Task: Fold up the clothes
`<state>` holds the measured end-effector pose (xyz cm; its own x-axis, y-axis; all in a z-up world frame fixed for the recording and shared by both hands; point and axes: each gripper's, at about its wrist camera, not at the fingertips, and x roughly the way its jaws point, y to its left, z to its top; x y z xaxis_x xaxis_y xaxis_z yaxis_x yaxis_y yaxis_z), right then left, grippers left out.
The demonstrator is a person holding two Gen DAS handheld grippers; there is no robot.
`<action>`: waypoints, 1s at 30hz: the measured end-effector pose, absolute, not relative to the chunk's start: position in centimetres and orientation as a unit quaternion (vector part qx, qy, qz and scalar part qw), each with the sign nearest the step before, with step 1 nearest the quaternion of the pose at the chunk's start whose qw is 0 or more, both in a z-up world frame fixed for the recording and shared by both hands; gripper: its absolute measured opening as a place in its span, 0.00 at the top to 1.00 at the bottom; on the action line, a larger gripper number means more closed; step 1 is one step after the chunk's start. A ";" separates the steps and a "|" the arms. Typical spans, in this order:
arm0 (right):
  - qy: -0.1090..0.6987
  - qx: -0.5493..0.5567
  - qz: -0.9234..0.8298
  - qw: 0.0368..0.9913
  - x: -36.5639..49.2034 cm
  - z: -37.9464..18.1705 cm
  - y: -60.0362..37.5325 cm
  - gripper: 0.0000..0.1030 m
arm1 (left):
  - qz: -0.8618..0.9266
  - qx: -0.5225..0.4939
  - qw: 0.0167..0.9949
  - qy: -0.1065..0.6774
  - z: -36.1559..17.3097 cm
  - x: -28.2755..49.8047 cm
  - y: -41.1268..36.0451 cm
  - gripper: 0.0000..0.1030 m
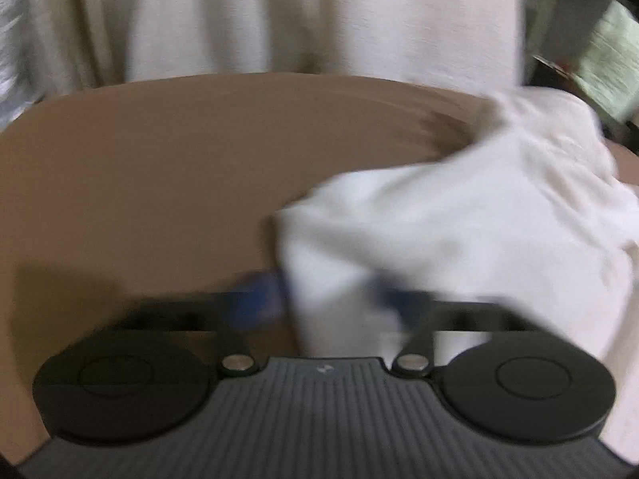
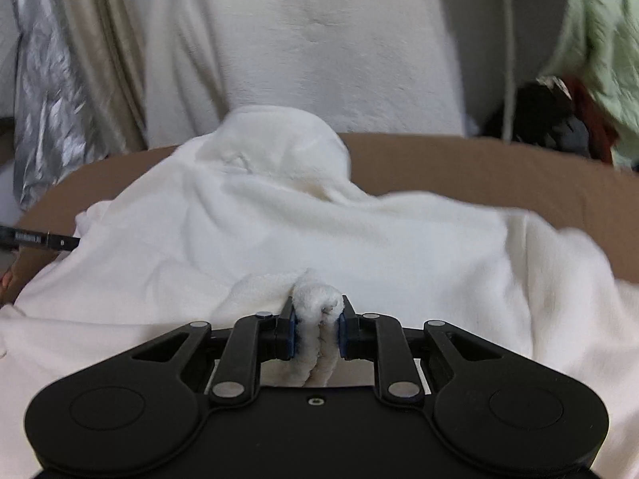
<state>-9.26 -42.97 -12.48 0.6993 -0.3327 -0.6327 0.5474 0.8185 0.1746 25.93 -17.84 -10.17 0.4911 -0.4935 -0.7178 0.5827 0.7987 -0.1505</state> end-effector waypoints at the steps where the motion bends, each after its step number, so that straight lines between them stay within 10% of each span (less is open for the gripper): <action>1: 0.299 0.177 -0.247 0.905 -9.3 -12.7 -42.9 0.78 | -0.316 0.071 0.867 0.379 -9.8 25.5 -18.3 0.92; 10: 0.222 0.091 -0.263 0.935 -8.6 -8.7 -42.1 0.81 | -0.248 0.056 0.910 0.326 -9.9 25.5 -15.9 0.93; 15: 0.341 0.049 -0.288 0.893 -6.3 -12.6 -43.9 0.72 | -0.160 0.068 0.917 0.360 -12.6 26.9 -15.5 1.00; 19: 0.310 0.092 -0.320 0.891 -8.4 -11.4 -44.3 0.50 | -0.242 -0.042 0.897 0.369 -9.3 23.8 -13.6 0.96; 30: 0.362 0.046 -0.290 0.885 -8.2 -12.2 -39.7 0.51 | -0.291 0.161 0.849 0.412 -10.7 13.0 -21.8 0.70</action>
<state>-8.20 -39.72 -12.17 0.5690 -0.4805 -0.6674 0.5469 0.8271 -0.1293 12.98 -21.78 -10.70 0.4922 -0.3602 -0.7925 0.6260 0.7790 0.0346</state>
